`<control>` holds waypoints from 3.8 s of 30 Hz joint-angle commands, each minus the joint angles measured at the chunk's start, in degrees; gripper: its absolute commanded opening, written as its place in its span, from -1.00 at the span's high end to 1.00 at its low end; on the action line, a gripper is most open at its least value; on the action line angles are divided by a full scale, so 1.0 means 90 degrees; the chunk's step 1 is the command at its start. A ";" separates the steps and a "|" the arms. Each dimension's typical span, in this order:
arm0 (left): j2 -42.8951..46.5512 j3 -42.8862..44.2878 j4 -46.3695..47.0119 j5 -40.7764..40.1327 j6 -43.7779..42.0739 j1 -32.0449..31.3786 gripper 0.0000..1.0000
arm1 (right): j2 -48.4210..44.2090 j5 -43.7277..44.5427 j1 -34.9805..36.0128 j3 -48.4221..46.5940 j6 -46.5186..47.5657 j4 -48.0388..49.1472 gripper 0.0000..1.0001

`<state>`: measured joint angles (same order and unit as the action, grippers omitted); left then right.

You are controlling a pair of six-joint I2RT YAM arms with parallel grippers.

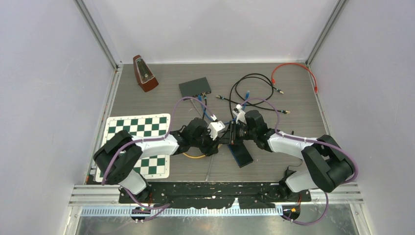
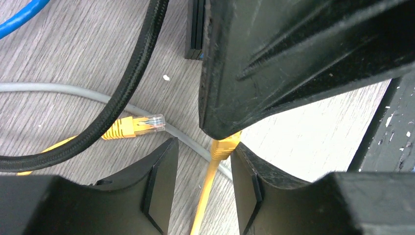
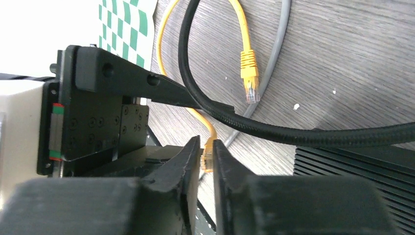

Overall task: Insert the plug into the switch port
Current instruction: Insert the connector into the switch port.

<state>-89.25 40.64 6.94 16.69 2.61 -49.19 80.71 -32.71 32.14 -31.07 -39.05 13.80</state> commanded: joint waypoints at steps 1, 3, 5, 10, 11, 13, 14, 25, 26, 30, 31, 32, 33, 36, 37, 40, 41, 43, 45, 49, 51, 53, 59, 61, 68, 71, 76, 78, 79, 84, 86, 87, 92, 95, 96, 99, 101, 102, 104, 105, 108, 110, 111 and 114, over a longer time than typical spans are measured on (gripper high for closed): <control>0.0283 -0.0095 0.0382 0.0078 -0.0003 0.0044 0.10 | -0.0120 0.0049 0.0019 0.0044 -0.0050 0.0553 0.66; 0.0380 -0.0142 0.0344 0.0068 -0.0100 0.0043 0.12 | -0.0138 0.0012 -0.0004 0.0073 -0.0019 0.0553 0.80; 0.0510 -0.0254 0.0391 0.0075 -0.0164 0.0045 0.15 | -0.0114 -0.0096 -0.0041 0.0123 -0.0088 0.0607 0.84; 0.0839 -0.0467 0.0600 -0.0005 -0.0214 0.0046 0.17 | -0.0035 -0.0267 -0.0076 0.0236 -0.0272 0.0846 0.84; 0.0854 -0.0459 0.0589 -0.0014 -0.0245 0.0043 0.17 | -0.0020 -0.0269 -0.0080 0.0238 -0.0276 0.0836 0.85; 0.0819 -0.0414 0.0573 0.0080 -0.0270 0.0045 0.18 | -0.0006 -0.0295 -0.0115 0.0246 -0.0283 0.0827 0.85; 0.0784 -0.0400 0.0581 0.0130 -0.0271 0.0046 0.20 | 0.0001 -0.0314 -0.0124 0.0256 -0.0292 0.0823 0.85; 0.0580 -0.0620 0.1242 0.0173 0.0012 0.0046 0.35 | 0.0055 -0.0230 -0.0202 0.0386 -0.0719 0.1178 0.83; 0.0565 -0.0618 0.1249 0.0147 0.0021 0.0046 0.38 | 0.0075 -0.0241 -0.0205 0.0401 -0.0754 0.1293 0.83; 0.0502 -0.0654 0.1360 0.0080 0.0016 0.0045 0.47 | 0.0114 -0.0194 -0.0210 0.0451 -0.0867 0.1382 0.83; 0.0481 -0.0657 0.1367 0.0088 0.0018 0.0045 0.47 | 0.0114 -0.0174 -0.0216 0.0461 -0.0876 0.1389 0.83; 0.0466 -0.0666 0.1369 0.0061 0.0016 0.0046 0.47 | 0.0102 -0.0169 -0.0208 0.0467 -0.0884 0.1394 0.83; 0.0464 -0.0694 0.1409 0.0022 0.0026 0.0046 0.48 | 0.0099 -0.0141 -0.0205 0.0477 -0.0895 0.1396 0.83; 0.0512 -0.0795 0.1564 -0.0009 0.0050 0.0046 0.67 | 0.0082 -0.0113 -0.0212 0.0495 -0.0923 0.1405 0.83; 0.0513 -0.0802 0.1601 -0.0028 0.0051 0.0041 0.75 | 0.0082 -0.0109 -0.0212 0.0506 -0.0934 0.1406 0.83; 0.0515 -0.0806 0.1651 -0.0086 0.0083 0.0046 1.00 | 0.0082 -0.0095 -0.0211 0.0545 -0.0981 0.1443 0.83; 0.0513 -0.0813 0.1661 -0.0145 0.0110 0.0044 1.00 | 0.0080 -0.0096 -0.0217 0.0558 -0.1010 0.1471 0.83; 0.0518 -0.0802 0.1653 -0.0235 0.0169 0.0046 1.00 | 0.0057 -0.0096 -0.0212 0.0582 -0.1021 0.1463 0.83; 0.0536 -0.0781 0.1589 -0.0269 0.0195 0.0046 1.00 | -0.0022 -0.0072 -0.0212 0.0615 -0.1018 0.1420 0.80; 0.0612 -0.0684 0.1227 -0.0516 0.0155 0.0046 1.00 | -0.0309 0.0098 -0.0250 0.0641 -0.0854 0.1128 0.48; 0.0583 -0.0493 0.0691 -0.0698 0.0040 0.0036 1.00 | -0.0562 0.0165 -0.0306 0.0532 -0.0550 0.0709 0.29; 0.0490 -0.0069 -0.0247 -0.1021 -0.0012 0.0018 1.00 | -0.0945 0.0317 -0.0401 0.0264 -0.0077 -0.0011 0.13; 0.0480 0.0136 -0.0714 -0.1305 -0.0031 -0.0114 1.00 | -0.2025 0.0276 -0.1307 -0.0127 0.1165 -0.1772 -0.20; 0.0353 0.0334 -0.0949 -0.1428 -0.0039 -0.0211 1.00 | -0.2030 0.0096 -0.1753 -0.0279 0.1627 -0.2175 -0.22; -0.0109 0.1082 -0.1812 -0.1682 0.0102 -0.0714 1.00 | -0.1363 -0.0276 -0.2601 -0.0486 0.2646 -0.2847 -0.23; -0.0232 0.1219 -0.1910 -0.1710 0.0149 -0.0890 1.00 | -0.0867 -0.0445 -0.2623 -0.0499 0.2944 -0.2837 -0.23; -0.0602 0.1561 -0.2151 -0.1689 0.0104 -0.0940 1.00 | -0.0168 -0.0862 -0.2626 -0.0607 0.3216 -0.2761 -0.19; -0.0719 0.1677 -0.2255 -0.1634 0.0091 -0.0949 1.00 | 0.0026 -0.0899 -0.2625 -0.0655 0.3282 -0.2723 -0.17; -0.0741 0.1695 -0.2260 -0.1595 0.0098 -0.0950 1.00 | 0.0075 -0.0944 -0.2624 -0.0657 0.3288 -0.2620 -0.16; -0.0895 0.1749 -0.2263 -0.1565 0.0139 -0.0949 1.00 | 0.0477 -0.1094 -0.2614 -0.0834 0.3269 -0.2425 -0.10; -0.0986 0.1854 -0.2373 -0.1579 0.0171 -0.0951 1.00 | 0.0635 -0.1151 -0.2610 -0.0912 0.3302 -0.2400 -0.05; -0.1022 0.1928 -0.2439 -0.1567 0.0195 -0.0951 1.00 | 0.0687 -0.1234 -0.2607 -0.0917 0.3307 -0.2357 -0.03; -0.1173 0.2112 -0.2721 -0.1703 0.0376 -0.0955 1.00 | 0.1065 -0.1413 -0.2447 -0.0960 0.3405 -0.2204 0.06; -0.1328 0.2324 -0.3073 -0.1789 0.0392 -0.0960 1.00 | 0.1191 -0.1496 -0.2296 -0.0954 0.3369 -0.2024 0.11; -0.1374 0.2390 -0.3157 -0.1795 0.0393 -0.0960 1.00 | 0.1219 -0.1533 -0.2265 -0.0958 0.3366 -0.1961 0.11; -0.1424 0.2516 -0.3293 -0.1788 0.0384 -0.0960 1.00 | 0.1357 -0.1629 -0.2202 -0.0984 0.3350 -0.1876 0.14; -0.1434 0.2599 -0.3372 -0.1797 0.0404 -0.0960 1.00 | 0.1376 -0.1676 -0.2183 -0.0965 0.3308 -0.1788 0.15; -0.1463 0.2685 -0.3469 -0.1781 0.0403 -0.0960 1.00 | 0.1375 -0.1692 -0.2179 -0.0958 0.3291 -0.1744 0.16; -0.1521 0.2860 -0.3638 -0.1723 0.0429 -0.0960 1.00 | 0.1368 -0.1736 -0.2159 -0.0936 0.3227 -0.1650 0.19; -0.1561 0.2932 -0.3698 -0.1701 0.0481 -0.0960 1.00 | 0.1366 -0.1788 -0.2156 -0.0884 0.3162 -0.1597 0.19; -0.1620 0.3022 -0.3787 -0.1600 0.0537 -0.0960 1.00 | 0.1370 -0.1863 -0.2145 -0.0781 0.3027 -0.1315 0.21; -0.1640 0.3043 -0.3811 -0.1562 0.0549 -0.0954 1.00 | 0.1365 -0.1870 -0.2134 -0.0739 0.2989 -0.1256 0.22; -0.1650 0.3043 -0.3808 -0.1544 0.0557 -0.0960 1.00 | 0.1370 -0.1860 -0.2135 -0.0728 0.2990 -0.1240 0.22; -0.1709 0.3166 -0.3962 -0.1510 0.0589 -0.0958 1.00 | 0.1389 -0.1852 -0.2140 -0.0692 0.2952 -0.1196 0.22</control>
<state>-104.09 66.32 -26.20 1.69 7.09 -57.74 93.08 -47.92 12.49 -38.00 -11.55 0.01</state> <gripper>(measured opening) 0.157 0.392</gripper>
